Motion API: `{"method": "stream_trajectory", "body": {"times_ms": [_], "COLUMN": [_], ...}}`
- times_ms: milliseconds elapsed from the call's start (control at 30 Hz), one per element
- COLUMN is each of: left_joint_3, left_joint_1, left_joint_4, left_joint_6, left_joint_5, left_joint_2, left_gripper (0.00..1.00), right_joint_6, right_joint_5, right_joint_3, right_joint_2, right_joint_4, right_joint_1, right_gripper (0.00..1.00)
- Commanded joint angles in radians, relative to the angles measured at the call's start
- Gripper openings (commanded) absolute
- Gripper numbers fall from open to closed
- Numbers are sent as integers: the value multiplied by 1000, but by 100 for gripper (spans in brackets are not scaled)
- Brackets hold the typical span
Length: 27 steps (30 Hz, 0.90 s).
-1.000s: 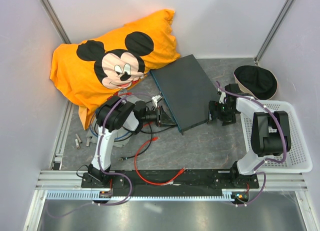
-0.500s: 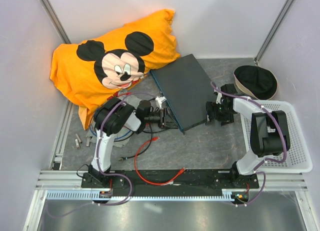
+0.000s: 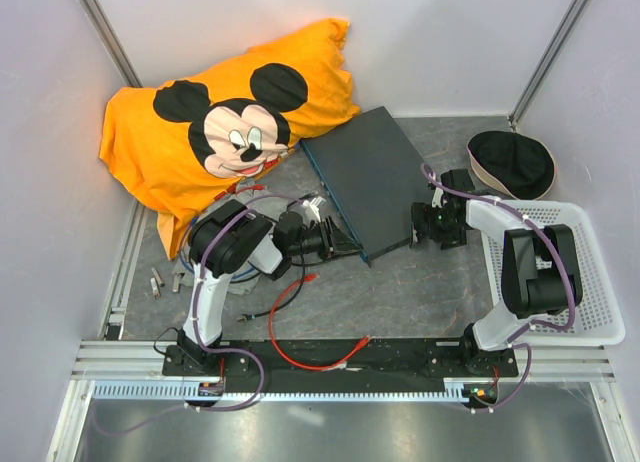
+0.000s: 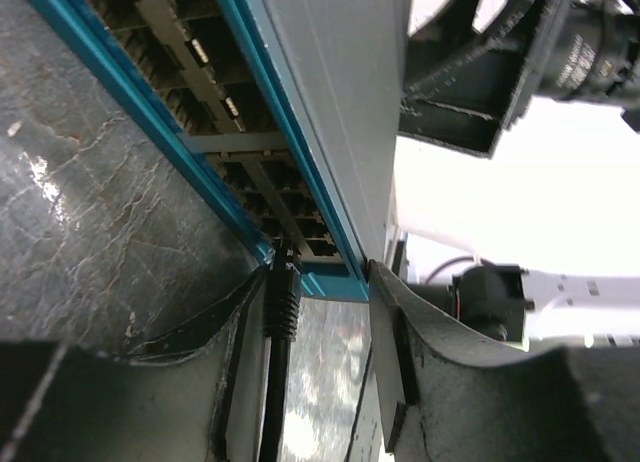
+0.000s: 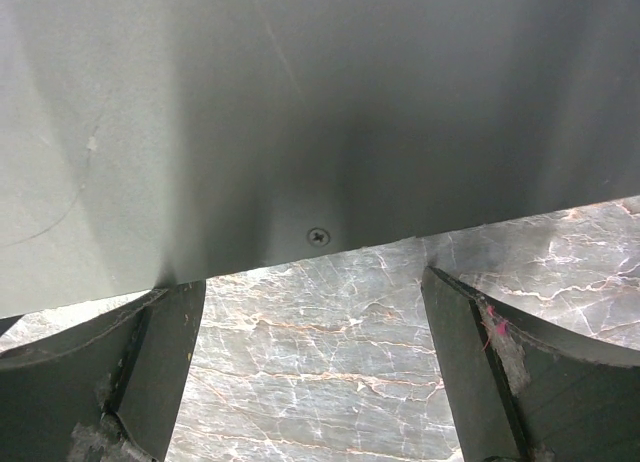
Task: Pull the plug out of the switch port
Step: Pull the connector from the switch port.
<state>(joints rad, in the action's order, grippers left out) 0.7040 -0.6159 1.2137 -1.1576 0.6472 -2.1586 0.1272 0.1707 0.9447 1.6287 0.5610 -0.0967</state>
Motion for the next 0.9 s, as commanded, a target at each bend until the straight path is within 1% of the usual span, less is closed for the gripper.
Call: {"method": "stream_trajectory", "body": {"times_ms": [0,167,233,333,400,467,500,567,600,633,667,700,767,867], "left_joint_3": [-12,-6,-20,-6,11,22,25,34,38,49,58,96,121,150], "left_joint_1": [-21,-15,-15,-15,-8,1,16,25,30,36,36,36,36,38], "left_joint_4": [-151,-190,-163,-62,9,78,184,285,334,431,449,451,451,451], "left_joint_6": [101,153,145,145,165,135,113,66,46,21,-35,-46,-63,-77], "left_joint_5": [-153,-159,-170,-161,-130,-100,-86,-67,-64,-61,-43,-18,32,77], "left_joint_2": [40,46,45,28,-4,-55,-84,-133,-182,-207,-233,-260,-279,-293], "left_gripper": [51,51,51,53,54,54,54,53,53,53,52,51,50,44], "right_joint_6": [43,43,38,35,34,26,23,14,12,9,5,2,-8,-18], "right_joint_5": [38,35,33,27,27,26,26,21,21,20,20,16,7,-2], "right_joint_3": [-18,-14,-15,-37,-52,-61,-67,-70,-67,-63,-58,-47,-34,-14], "right_joint_2": [7,-7,-18,-36,-39,-38,-36,-21,-15,-4,2,6,19,28], "right_joint_4": [-145,-148,-144,-145,-145,-145,-147,-151,-150,-144,-141,-139,-138,-138], "right_joint_1": [-14,-15,-15,-15,-17,-18,-20,-21,-23,-21,-24,-31,-44,-70], "right_gripper": [98,98,98,98,98,98,98,98,98,98,98,98,98,98]}}
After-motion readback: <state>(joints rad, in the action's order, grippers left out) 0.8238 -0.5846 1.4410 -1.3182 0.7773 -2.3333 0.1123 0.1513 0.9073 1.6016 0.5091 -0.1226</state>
